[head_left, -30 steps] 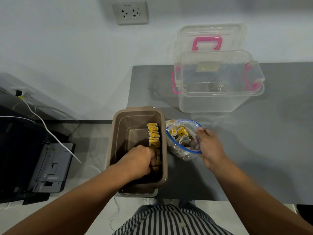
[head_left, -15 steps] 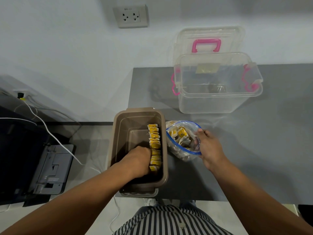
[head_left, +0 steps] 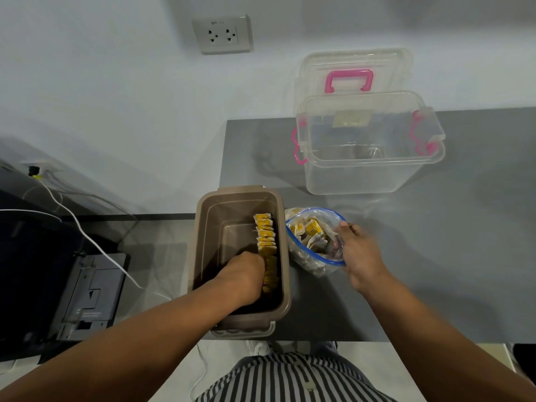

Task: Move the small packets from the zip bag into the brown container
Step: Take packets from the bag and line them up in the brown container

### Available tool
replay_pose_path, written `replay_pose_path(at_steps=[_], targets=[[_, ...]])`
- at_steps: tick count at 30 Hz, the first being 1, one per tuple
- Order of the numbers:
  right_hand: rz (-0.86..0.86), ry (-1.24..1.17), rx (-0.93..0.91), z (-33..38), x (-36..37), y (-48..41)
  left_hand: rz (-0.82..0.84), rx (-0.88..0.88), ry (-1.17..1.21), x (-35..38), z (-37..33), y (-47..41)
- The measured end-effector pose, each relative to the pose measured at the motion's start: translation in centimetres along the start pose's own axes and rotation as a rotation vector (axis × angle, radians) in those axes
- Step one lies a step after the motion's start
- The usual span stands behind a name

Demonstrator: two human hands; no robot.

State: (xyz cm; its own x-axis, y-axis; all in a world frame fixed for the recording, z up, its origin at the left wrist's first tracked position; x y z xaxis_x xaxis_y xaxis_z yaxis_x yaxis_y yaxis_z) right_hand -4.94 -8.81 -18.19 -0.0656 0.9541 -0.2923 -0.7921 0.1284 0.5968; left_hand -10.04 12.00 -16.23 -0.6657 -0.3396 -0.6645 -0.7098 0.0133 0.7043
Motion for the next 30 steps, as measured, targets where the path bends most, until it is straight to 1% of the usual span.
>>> replay_pose_path(at_steps=[6,11,15,18,21,27,30], targets=[[-0.024,0.004,-0.012,-0.1,0.1,0.5,-0.050,0.026,-0.015,-0.7,0.1,0.1],[-0.046,-0.009,-0.014,-0.2,0.2,0.9,-0.032,0.052,-0.007,-0.7,0.1,0.4],[-0.079,-0.022,-0.016,-0.4,0.2,1.1,-0.044,0.088,0.053,-1.3,0.4,1.0],[-0.092,-0.031,-0.025,-0.5,0.3,1.3,-0.071,0.165,0.115,-2.7,0.6,2.0],[-0.085,-0.035,-0.028,-0.7,0.5,1.5,-0.123,0.236,0.211,-4.2,0.7,3.3],[-0.052,-0.023,-0.042,-1.0,0.1,2.1,-0.233,0.206,0.333,-6.5,0.0,5.1],[-0.036,-0.011,-0.051,-1.0,-0.4,2.3,-0.330,0.266,0.399,-7.4,-1.6,6.3]])
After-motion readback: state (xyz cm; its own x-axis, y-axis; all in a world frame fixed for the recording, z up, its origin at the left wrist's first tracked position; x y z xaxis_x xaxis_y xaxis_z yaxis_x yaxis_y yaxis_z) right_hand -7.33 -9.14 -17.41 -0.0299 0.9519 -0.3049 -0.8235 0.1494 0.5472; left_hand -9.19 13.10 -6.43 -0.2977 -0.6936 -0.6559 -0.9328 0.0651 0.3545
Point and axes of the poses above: each hand's wrist, its own y-axis away from the middle knuckle, its own x-axis out of the palm, z = x × y, the point moved 1 cm from there along -y, towards the middle knuckle, and after that the axes turned 15 degrees about y, right-handed, at the moved point
